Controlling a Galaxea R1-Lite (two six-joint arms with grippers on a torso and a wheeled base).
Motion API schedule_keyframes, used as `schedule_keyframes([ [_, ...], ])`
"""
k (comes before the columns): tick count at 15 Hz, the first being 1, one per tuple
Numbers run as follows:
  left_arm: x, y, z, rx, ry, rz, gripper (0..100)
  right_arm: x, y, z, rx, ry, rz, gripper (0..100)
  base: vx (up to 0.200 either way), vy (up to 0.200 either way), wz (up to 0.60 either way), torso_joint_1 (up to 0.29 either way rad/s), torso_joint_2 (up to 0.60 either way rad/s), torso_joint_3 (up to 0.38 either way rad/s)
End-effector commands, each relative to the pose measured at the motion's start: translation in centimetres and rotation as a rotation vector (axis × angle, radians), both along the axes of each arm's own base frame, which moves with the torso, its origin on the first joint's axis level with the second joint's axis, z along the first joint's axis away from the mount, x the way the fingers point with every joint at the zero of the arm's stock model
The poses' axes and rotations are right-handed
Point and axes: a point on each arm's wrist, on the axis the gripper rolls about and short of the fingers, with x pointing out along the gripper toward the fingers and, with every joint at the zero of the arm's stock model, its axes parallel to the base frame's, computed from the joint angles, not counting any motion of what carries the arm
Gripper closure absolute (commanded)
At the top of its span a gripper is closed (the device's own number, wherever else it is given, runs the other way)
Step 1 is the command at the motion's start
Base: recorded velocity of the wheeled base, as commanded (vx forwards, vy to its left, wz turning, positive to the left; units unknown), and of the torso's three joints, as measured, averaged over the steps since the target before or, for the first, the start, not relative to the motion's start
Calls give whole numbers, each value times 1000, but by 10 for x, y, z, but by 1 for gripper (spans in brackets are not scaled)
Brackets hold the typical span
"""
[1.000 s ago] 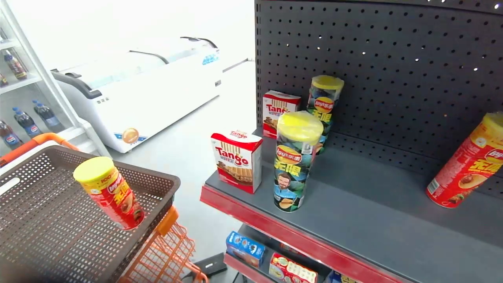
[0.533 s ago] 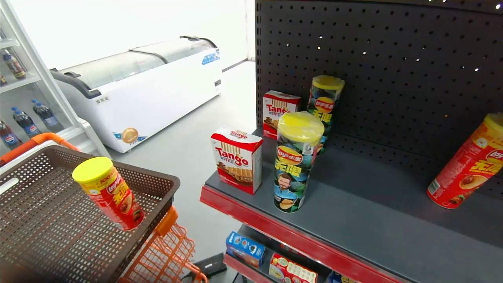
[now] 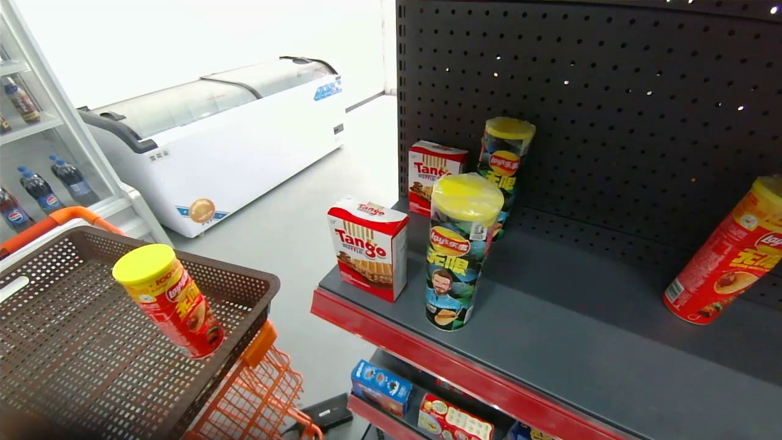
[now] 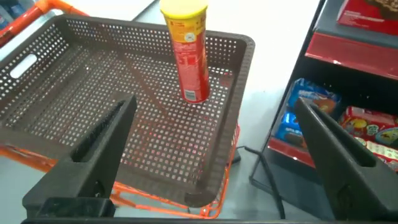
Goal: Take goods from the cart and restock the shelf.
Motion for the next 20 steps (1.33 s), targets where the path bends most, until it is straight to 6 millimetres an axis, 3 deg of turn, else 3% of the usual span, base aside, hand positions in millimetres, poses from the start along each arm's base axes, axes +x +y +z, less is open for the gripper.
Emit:
schedule_keyframes([
  [1,34,3,1,-13,151,65,0,0,0,0,-1,1,0,0,0,0,0,0,0,0],
  [3,58,10,0,-46,197,149,0,0,0,0,0,1,0,0,0,0,0,0,0,0],
  [8,106,18,-7,-56,245,156,0,0,0,0,-1,1,0,0,0,0,0,0,0,0],
  [12,150,22,-38,-66,242,130,0,0,0,0,0,1,0,0,0,0,0,0,0,0],
  [16,191,29,-51,-76,189,83,0,0,0,0,-1,1,0,0,0,0,0,0,0,0],
  [20,216,34,-67,-60,146,84,0,0,0,0,0,1,0,0,0,0,0,0,0,0],
])
